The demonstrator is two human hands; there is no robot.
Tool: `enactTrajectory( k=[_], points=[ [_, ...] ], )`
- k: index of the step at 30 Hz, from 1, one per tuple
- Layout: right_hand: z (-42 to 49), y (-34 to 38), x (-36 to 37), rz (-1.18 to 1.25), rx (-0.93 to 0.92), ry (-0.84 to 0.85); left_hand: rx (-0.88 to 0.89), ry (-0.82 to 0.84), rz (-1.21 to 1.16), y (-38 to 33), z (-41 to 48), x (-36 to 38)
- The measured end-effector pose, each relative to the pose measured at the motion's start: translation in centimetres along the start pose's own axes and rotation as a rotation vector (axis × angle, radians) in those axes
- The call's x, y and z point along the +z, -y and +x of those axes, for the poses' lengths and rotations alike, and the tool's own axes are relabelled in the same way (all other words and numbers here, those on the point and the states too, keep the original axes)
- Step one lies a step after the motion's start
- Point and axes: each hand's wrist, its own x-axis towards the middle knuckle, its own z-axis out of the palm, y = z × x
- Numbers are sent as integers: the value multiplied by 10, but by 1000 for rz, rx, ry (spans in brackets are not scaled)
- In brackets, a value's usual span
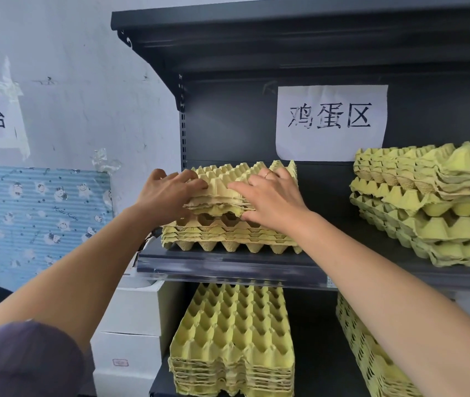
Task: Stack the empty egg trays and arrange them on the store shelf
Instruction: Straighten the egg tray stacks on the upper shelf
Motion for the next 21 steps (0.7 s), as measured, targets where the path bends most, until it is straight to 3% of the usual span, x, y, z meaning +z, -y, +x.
enactTrajectory(
  k=[9, 13, 17, 21],
  points=[
    [-8, 2, -6, 51, -15, 128, -12, 198, -98, -8, -4, -9],
    [-11, -23, -17, 285, 43, 58, -53, 84, -233, -33, 3, -24],
    [-17, -74, 4, 486, 220, -82, 16, -34, -254, -74, 18, -42],
    [-27, -113, 40, 439, 274, 74, 98, -42, -189, -125, 38, -61]
  ],
)
